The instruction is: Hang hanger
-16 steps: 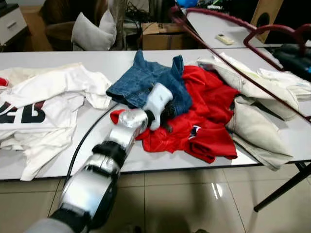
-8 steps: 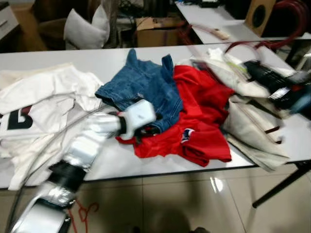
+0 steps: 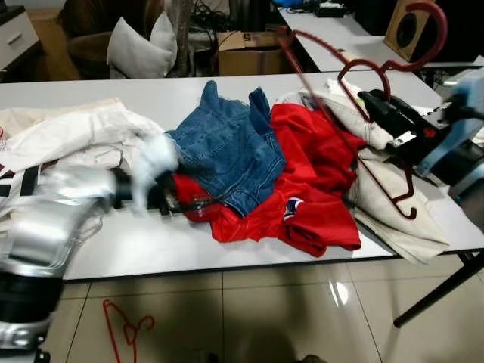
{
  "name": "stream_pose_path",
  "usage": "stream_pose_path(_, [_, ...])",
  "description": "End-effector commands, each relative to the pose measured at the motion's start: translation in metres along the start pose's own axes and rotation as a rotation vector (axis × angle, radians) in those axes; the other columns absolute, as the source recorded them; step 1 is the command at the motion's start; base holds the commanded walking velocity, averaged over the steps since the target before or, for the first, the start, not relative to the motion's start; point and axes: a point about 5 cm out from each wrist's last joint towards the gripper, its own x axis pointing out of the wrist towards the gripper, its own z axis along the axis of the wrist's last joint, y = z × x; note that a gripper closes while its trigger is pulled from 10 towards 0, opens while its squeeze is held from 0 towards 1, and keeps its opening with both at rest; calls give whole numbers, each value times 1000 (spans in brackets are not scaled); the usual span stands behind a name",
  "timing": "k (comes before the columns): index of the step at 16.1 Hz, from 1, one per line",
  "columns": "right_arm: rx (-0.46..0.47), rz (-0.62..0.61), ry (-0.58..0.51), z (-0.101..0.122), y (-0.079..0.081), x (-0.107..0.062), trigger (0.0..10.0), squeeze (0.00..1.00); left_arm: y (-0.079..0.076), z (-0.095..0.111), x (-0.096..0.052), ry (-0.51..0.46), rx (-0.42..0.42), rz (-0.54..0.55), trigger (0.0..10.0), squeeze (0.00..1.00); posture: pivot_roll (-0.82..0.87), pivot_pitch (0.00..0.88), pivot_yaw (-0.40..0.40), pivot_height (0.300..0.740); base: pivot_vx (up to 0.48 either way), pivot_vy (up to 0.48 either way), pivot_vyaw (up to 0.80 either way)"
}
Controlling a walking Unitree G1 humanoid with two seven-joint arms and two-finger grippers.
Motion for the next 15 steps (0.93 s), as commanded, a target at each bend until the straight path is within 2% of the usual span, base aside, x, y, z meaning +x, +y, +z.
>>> stream_pose_path(1, [-4,19,-28,5,5,2,10000,0,4,8,-4,-53,-3,56,10000,1000,-79,0,5,710,0,0,0])
stream_pose_path(2, [45,-14,-58,4,7,3,10000,0,13,13,-8,-106,37,194,10000,1000,-72,0,-4,710,0,0,0])
stream_pose_path(3, [48,-37,-69,1,12,6,10000,0,22,15,-9,-142,10,350,10000,1000,-66,0,-5,710,0,0,0])
stream_pose_path(4, [44,-45,-72,0,15,8,10000,0,24,15,-9,-151,-2,398,10000,1000,-66,0,-5,710,0,0,0])
stream_pose_path(5, [52,-102,-103,-3,23,13,10000,0,22,14,-2,-198,-25,510,10000,31,-58,0,6,710,0,0,0])
stream_pose_path(6, [60,-114,-96,-5,26,15,10000,0,20,12,0,-205,-34,546,10000,0,-59,0,9,710,0,0,0])
stream_pose_path(7, [116,-91,-70,-14,42,18,10000,0,12,3,8,-182,-66,603,10000,0,-68,0,24,710,0,0,0])
stream_pose_path(9, [189,-111,-64,-24,56,18,10000,0,2,-10,15,-155,-111,660,10000,0,-66,0,26,710,0,142,0])
stream_pose_path(15, [231,-184,-44,-43,71,14,10000,0,-8,-33,18,-61,-111,799,10000,0,-65,0,19,710,0,311,0])
